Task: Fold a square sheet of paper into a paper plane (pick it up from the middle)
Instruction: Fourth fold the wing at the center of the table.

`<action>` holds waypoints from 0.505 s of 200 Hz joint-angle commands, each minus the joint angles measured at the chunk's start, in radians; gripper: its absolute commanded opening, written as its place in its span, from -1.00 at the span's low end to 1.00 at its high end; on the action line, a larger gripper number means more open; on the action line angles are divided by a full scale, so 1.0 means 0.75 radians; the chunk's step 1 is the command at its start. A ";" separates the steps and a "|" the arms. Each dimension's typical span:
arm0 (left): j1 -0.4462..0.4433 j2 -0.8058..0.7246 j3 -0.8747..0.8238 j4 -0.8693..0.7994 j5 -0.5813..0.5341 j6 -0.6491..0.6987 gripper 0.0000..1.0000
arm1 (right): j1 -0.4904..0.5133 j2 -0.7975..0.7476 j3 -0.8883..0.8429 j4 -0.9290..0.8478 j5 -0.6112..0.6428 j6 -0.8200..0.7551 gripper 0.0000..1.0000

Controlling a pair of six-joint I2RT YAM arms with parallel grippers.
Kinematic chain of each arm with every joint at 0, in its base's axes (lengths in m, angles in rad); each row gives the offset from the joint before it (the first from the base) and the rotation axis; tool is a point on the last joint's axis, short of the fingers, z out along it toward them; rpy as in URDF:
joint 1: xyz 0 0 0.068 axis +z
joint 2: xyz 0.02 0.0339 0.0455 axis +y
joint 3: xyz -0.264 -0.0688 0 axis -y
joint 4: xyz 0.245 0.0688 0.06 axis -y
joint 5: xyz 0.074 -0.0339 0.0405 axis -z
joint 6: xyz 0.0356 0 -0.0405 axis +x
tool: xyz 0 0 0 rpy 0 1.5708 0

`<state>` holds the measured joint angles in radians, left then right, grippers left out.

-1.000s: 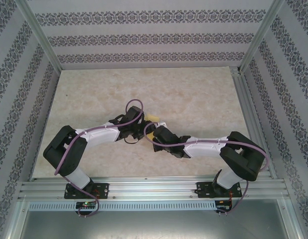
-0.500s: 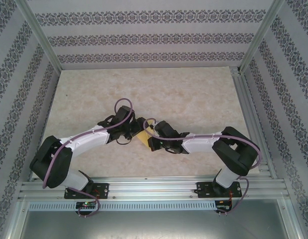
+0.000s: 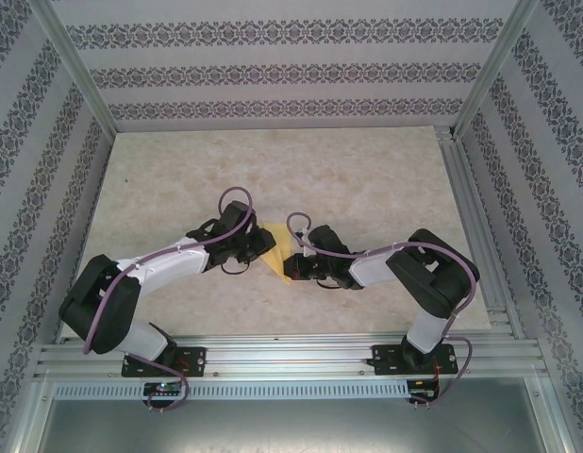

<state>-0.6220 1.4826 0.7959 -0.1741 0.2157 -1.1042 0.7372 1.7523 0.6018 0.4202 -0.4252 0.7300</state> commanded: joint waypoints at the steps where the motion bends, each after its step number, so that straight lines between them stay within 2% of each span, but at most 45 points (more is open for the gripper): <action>1: 0.011 0.070 0.006 0.079 0.062 0.037 -0.50 | -0.027 0.031 -0.030 0.141 -0.062 0.089 -0.93; 101: 0.011 0.277 0.087 0.218 0.172 0.051 -0.67 | -0.077 0.006 -0.086 0.242 -0.086 0.176 -0.90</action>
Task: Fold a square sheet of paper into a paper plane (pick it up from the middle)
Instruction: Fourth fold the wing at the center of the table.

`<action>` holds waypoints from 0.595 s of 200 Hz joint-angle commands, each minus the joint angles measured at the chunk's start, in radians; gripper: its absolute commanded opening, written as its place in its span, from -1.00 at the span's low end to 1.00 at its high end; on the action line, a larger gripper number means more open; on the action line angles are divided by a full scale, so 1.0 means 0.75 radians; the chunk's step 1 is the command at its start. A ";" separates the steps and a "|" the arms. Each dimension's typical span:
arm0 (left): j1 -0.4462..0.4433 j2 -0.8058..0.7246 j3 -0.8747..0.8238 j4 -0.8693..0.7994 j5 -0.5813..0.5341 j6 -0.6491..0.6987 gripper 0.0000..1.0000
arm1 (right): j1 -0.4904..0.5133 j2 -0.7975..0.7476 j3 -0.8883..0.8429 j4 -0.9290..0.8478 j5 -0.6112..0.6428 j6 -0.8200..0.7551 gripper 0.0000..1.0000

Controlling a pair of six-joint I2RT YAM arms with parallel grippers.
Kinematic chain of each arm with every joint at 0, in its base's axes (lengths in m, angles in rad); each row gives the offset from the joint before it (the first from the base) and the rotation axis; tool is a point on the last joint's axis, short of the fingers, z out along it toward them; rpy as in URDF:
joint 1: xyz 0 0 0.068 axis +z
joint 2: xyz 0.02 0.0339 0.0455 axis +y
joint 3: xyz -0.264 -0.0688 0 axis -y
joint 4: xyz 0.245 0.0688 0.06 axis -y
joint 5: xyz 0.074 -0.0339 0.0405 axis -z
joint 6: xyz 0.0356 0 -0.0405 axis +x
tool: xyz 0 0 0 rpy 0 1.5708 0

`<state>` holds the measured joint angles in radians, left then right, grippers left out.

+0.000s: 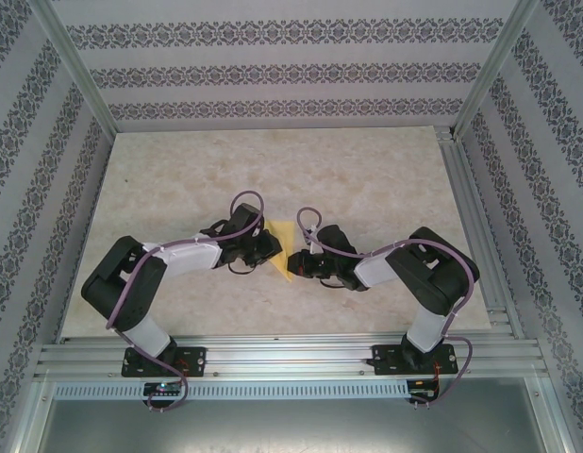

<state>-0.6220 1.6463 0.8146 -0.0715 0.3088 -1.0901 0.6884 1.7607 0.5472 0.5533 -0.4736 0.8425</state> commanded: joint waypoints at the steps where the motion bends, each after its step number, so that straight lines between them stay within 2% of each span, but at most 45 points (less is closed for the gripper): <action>1: 0.010 0.061 0.062 0.082 0.049 0.032 -0.67 | -0.011 -0.005 -0.014 0.064 -0.021 0.025 -0.90; 27: 0.011 0.108 0.067 0.130 0.058 0.020 -0.67 | -0.010 -0.035 -0.003 -0.016 0.006 -0.005 -0.86; 59: 0.010 0.128 0.074 0.135 0.050 0.012 -0.67 | -0.008 -0.095 0.005 -0.147 0.077 -0.062 -0.66; 75: 0.011 0.142 0.082 0.143 0.058 0.010 -0.67 | -0.002 -0.134 0.011 -0.220 0.120 -0.103 -0.65; 119: 0.011 0.153 0.085 0.157 0.069 -0.002 -0.67 | 0.062 -0.212 0.064 -0.428 0.256 -0.246 -0.51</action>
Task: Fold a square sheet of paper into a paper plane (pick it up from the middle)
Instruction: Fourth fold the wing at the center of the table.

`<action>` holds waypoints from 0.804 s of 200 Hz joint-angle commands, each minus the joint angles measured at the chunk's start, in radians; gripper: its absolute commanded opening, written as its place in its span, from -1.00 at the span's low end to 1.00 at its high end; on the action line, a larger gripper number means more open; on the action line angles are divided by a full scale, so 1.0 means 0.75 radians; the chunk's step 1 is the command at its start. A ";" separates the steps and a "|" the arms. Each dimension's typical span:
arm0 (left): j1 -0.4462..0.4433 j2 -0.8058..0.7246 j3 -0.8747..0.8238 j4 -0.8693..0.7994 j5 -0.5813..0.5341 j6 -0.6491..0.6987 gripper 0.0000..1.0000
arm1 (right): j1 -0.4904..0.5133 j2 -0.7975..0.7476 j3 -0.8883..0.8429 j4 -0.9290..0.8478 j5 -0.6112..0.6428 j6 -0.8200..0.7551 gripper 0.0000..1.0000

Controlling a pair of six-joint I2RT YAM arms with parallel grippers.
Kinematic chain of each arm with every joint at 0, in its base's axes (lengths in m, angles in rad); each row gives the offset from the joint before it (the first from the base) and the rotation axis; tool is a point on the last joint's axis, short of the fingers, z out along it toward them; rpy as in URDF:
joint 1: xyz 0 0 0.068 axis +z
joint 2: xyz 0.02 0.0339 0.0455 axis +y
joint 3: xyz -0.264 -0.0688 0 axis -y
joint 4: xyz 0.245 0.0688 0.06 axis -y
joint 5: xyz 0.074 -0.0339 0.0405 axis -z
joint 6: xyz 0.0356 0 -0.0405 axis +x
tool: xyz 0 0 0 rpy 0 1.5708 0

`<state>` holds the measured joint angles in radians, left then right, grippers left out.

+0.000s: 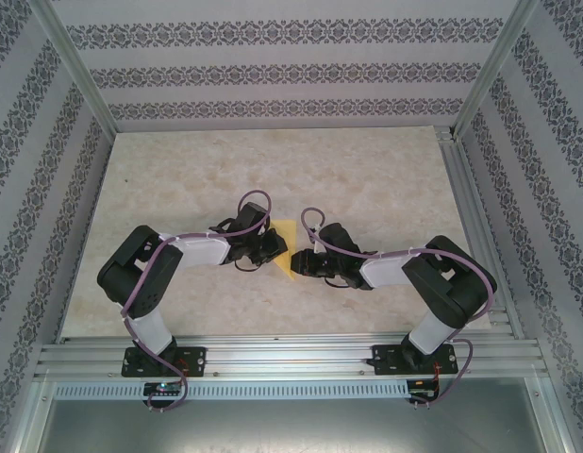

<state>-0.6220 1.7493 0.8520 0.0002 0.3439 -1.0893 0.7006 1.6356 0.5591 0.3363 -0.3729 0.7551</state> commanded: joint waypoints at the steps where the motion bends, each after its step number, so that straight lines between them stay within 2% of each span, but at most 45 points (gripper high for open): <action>1: 0.011 0.016 0.034 0.060 0.022 -0.003 -0.67 | 0.048 -0.046 0.050 -0.145 0.125 -0.131 -0.50; 84: 0.010 0.026 0.046 0.063 0.034 -0.010 -0.67 | 0.161 0.000 0.202 -0.411 0.361 -0.265 -0.47; 139: 0.010 0.028 0.036 0.073 0.045 -0.016 -0.67 | 0.203 0.058 0.272 -0.495 0.415 -0.308 -0.49; 161: 0.011 0.024 0.037 0.073 0.048 -0.016 -0.67 | 0.207 0.066 0.287 -0.520 0.441 -0.317 -0.57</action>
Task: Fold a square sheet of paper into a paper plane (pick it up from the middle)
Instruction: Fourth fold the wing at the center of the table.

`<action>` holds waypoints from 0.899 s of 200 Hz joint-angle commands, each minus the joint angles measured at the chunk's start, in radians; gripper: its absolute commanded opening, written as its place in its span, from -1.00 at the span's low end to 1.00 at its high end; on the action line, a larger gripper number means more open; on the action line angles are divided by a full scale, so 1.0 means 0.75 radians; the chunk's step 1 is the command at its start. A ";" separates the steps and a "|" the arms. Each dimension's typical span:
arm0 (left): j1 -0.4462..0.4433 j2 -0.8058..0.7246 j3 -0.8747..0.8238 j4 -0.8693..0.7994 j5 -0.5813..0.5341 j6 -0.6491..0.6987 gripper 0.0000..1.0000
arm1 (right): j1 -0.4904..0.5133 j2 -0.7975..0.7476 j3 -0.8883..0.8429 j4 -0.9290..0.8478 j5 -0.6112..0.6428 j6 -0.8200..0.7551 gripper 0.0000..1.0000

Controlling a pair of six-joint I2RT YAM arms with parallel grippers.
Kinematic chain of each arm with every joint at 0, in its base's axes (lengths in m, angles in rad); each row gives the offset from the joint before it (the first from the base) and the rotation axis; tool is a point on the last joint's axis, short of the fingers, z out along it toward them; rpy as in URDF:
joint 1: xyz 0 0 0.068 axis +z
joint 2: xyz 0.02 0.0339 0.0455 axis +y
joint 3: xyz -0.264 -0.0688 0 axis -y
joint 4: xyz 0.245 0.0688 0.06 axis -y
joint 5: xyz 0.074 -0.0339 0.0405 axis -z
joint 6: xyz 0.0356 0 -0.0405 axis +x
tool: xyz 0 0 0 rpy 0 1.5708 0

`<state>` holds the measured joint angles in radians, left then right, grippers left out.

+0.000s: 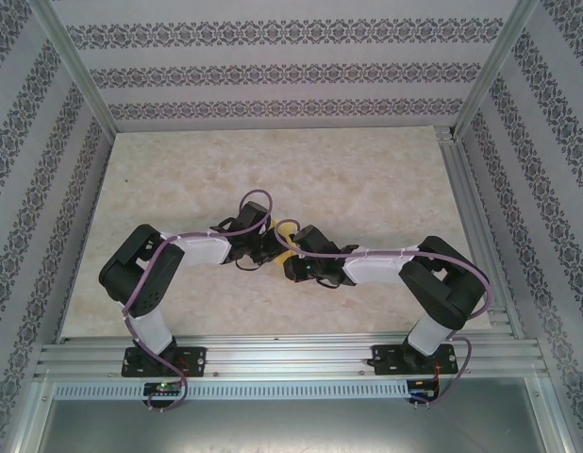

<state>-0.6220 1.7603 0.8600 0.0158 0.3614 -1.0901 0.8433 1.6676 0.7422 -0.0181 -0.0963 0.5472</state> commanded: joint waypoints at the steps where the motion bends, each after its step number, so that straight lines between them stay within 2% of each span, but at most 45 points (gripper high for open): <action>1: 0.011 0.009 0.027 0.051 0.025 -0.015 -0.67 | 0.016 0.023 0.043 -0.047 0.073 -0.041 -0.57; 20: 0.011 0.009 0.027 0.050 0.026 -0.012 -0.67 | 0.022 0.013 0.043 -0.050 0.088 -0.039 -0.72; 54: 0.011 0.011 0.033 0.042 0.027 -0.009 -0.67 | 0.019 0.000 0.033 -0.031 0.068 -0.036 -0.85; 99: 0.011 0.013 0.039 0.040 0.025 -0.003 -0.65 | -0.037 -0.002 -0.015 0.079 -0.096 0.009 -0.97; 139: 0.010 0.004 0.050 0.040 0.034 0.005 -0.56 | -0.114 0.029 -0.102 0.288 -0.311 0.092 -0.99; 180: 0.011 -0.005 0.062 0.040 0.046 0.021 -0.48 | -0.168 0.078 -0.172 0.464 -0.413 0.182 -0.97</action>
<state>-0.6220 1.7603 0.8764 0.0158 0.3779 -1.0893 0.7372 1.6962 0.6468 0.2035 -0.3222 0.6239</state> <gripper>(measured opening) 0.258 0.045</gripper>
